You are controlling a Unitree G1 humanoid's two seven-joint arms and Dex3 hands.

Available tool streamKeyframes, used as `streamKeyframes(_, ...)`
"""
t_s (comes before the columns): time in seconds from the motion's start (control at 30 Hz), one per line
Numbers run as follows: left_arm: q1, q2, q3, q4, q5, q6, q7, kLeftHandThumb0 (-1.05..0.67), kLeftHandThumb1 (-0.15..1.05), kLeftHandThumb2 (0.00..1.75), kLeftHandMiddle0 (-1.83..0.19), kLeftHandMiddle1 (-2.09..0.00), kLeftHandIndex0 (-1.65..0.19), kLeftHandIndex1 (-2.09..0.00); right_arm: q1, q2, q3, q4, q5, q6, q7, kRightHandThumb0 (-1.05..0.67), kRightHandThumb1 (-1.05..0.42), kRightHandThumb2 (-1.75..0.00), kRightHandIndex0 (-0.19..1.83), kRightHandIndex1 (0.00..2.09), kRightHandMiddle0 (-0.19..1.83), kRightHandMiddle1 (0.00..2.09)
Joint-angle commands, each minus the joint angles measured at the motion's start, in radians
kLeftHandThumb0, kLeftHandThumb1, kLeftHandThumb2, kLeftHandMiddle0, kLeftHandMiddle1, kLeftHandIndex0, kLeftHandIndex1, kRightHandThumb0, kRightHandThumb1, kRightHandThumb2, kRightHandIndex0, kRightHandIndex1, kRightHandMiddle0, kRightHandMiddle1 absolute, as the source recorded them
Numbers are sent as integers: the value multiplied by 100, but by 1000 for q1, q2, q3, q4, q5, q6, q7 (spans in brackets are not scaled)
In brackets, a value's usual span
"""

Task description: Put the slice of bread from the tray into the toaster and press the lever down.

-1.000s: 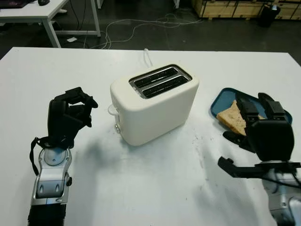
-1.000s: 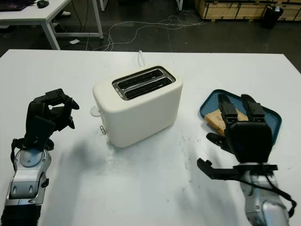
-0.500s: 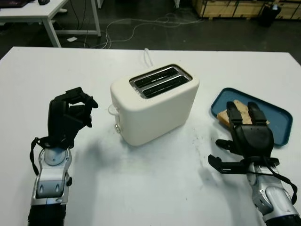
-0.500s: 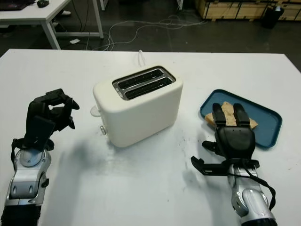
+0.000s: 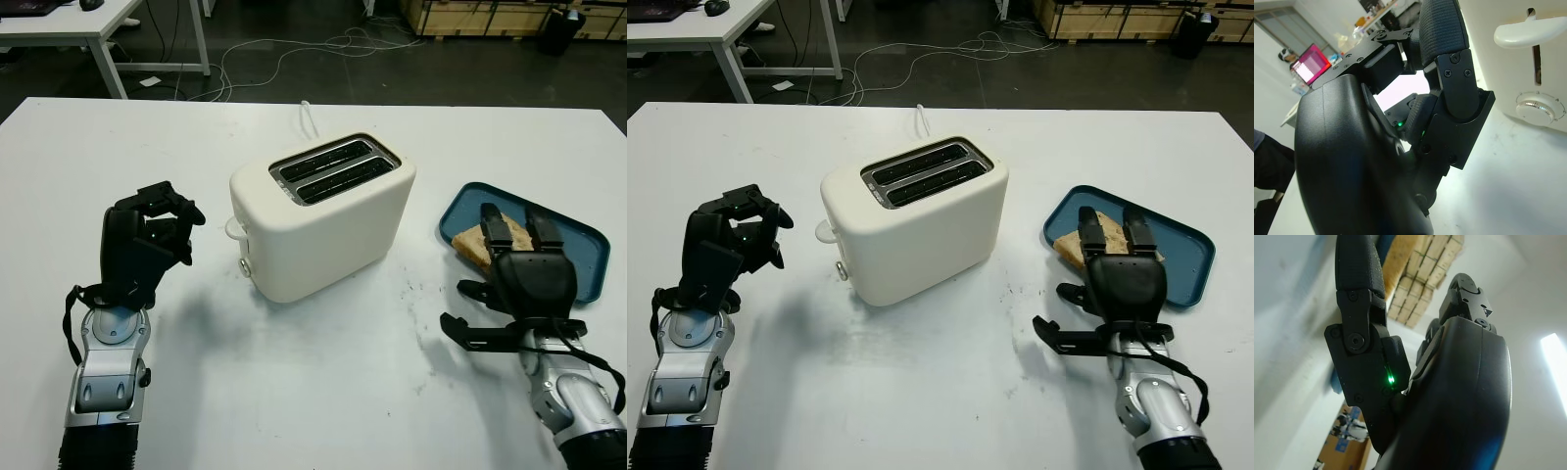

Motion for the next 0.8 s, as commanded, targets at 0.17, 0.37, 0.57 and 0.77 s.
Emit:
streamKeyframes(0.17, -2, 0, -3, -12, 4, 4, 2, -84, 76, 71, -138, -142, -117, -144, 2, -70, -14, -83, -12, 91, 77, -80, -92, -31, 0, 0, 0, 0)
streamKeyframes(0.37, -2, 3, -2, -18, 8, 3, 3, -85, 77, 70, -138, -141, -117, -144, 13, -82, 18, -138, -29, 148, 236, -84, -92, -30, 0, 0, 0, 0)
streamKeyframes(0.57, 0, 4, 4, -18, 6, -17, 6, -84, 78, 69, -138, -141, -116, -144, 15, -75, 49, -138, -13, 153, 333, -87, -92, -26, 0, 0, 0, 0)
streamKeyframes(0.77, -2, -1, 7, -18, 3, -15, 10, -85, 78, 67, -139, -140, -118, -144, 35, -79, 47, -159, 29, 118, 355, -90, -92, -32, 0, 0, 0, 0)
